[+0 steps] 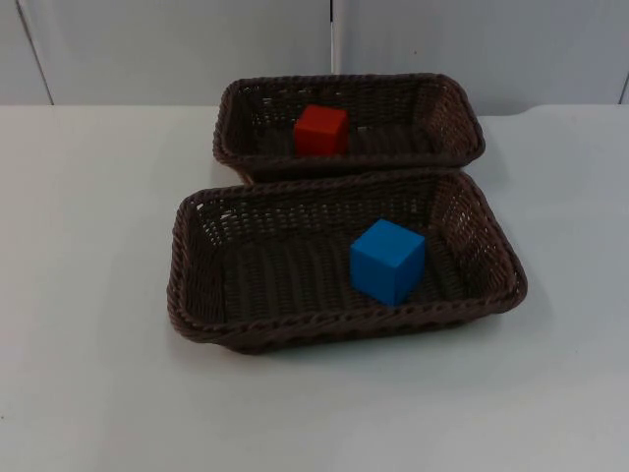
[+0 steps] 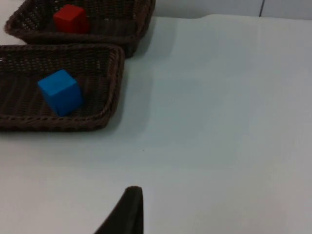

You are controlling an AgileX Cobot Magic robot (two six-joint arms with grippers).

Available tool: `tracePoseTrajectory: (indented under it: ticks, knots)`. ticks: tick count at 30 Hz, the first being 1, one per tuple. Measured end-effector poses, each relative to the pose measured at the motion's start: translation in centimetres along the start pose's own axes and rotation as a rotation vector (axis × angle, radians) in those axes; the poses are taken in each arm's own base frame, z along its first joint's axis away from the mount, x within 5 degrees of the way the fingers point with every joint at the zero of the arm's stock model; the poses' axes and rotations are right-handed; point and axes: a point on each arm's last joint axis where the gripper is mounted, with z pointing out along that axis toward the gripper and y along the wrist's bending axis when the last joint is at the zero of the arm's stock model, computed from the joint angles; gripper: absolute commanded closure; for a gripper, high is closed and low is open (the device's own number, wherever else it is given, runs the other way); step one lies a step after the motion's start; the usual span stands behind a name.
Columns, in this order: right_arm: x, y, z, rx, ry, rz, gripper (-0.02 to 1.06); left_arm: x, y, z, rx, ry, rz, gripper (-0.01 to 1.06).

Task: Pick up one cube with the left hand and place it into the upper basket. Pick up one cube with the right hand and place it into the lower basket.

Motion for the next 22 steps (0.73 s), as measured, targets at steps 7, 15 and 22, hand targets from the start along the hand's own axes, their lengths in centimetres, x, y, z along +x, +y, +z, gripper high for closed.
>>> tracePoseTrajectory:
  ticks: [7,15,22]
  knots:
    - [0.0,0.03,0.0,0.039,0.0,0.02,-0.01,0.0,0.0,0.0,0.0,0.0,0.0,0.0]
    - [0.0,0.04,0.0,0.04,0.0,0.021,-0.01,0.0,0.0,0.0,0.0,0.0,0.0,0.0]
    - [0.0,0.05,-0.01,0.052,0.0,0.027,-0.01,0.0,0.0,0.0,0.0,0.0,0.0,0.0]
